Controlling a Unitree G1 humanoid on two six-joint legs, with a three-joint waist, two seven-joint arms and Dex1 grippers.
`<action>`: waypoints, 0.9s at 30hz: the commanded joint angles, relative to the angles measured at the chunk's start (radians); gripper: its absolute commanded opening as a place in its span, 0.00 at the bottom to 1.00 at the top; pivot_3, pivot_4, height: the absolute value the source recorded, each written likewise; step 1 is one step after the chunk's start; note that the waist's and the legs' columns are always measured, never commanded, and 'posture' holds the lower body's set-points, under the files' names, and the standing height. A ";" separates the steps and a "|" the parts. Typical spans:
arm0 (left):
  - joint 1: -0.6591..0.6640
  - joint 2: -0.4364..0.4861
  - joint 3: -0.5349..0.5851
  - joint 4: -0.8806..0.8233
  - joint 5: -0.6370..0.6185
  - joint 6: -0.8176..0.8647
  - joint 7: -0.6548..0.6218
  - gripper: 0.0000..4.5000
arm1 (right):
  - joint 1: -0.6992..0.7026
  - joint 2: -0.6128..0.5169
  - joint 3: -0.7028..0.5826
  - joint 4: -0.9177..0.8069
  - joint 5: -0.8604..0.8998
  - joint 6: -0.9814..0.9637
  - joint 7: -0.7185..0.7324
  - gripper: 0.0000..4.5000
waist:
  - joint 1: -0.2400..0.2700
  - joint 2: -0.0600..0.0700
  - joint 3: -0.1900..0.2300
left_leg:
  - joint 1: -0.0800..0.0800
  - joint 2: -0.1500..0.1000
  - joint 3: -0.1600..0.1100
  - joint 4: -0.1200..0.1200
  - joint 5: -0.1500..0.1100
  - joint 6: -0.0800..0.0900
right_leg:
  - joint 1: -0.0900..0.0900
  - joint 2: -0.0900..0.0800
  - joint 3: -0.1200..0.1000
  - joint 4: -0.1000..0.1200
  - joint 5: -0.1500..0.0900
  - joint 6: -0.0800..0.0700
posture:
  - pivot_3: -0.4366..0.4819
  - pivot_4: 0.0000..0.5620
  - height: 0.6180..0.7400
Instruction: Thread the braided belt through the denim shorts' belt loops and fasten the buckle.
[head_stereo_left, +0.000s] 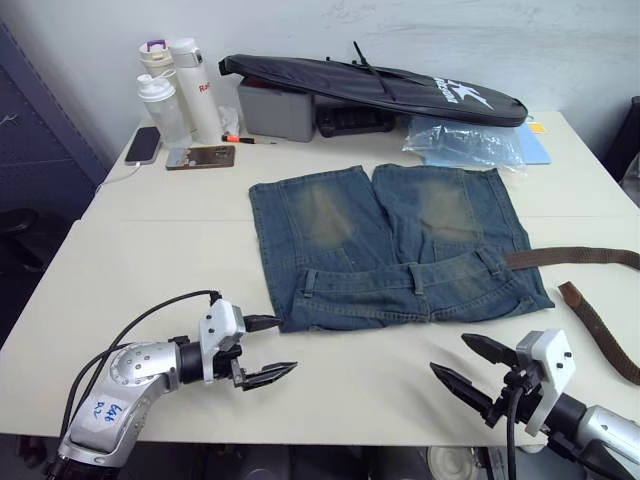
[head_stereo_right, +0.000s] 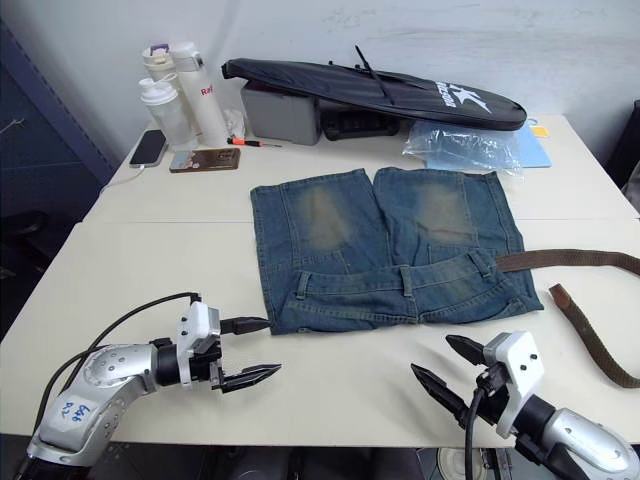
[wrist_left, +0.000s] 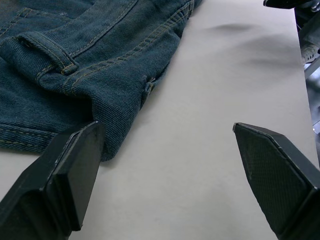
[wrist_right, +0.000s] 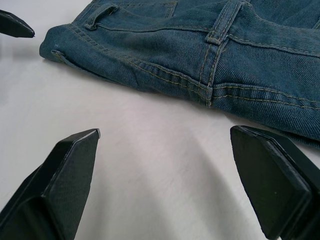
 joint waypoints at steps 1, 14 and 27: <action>-0.003 0.001 0.028 -0.031 -0.050 0.027 -0.003 1.00 | 0.001 -0.028 -0.024 -0.023 0.024 -0.013 0.016 0.99 | 0.000 0.000 0.000 | 0.000 0.000 0.000 0.000 0.000 0.000 | 0.000 0.000 0.000 0.000 0.000 0.000 | 0.48 0.27 0.19; -0.079 0.011 0.029 -0.046 -0.126 0.092 -0.041 1.00 | -0.035 -0.076 -0.064 -0.030 0.071 0.024 0.009 0.99 | 0.000 0.000 0.000 | 0.000 0.000 0.000 0.000 0.000 0.000 | 0.000 0.000 0.000 0.000 0.000 0.000 | 0.48 0.27 0.19; -0.607 0.069 -0.122 0.077 -0.232 0.320 -0.314 1.00 | -0.080 -0.170 -0.215 -0.206 0.345 0.271 -0.247 0.99 | 0.000 -0.003 0.001 | -0.001 -0.001 -0.001 0.000 0.002 0.000 | 0.001 0.001 -0.001 0.001 0.000 0.000 | 0.48 0.27 0.19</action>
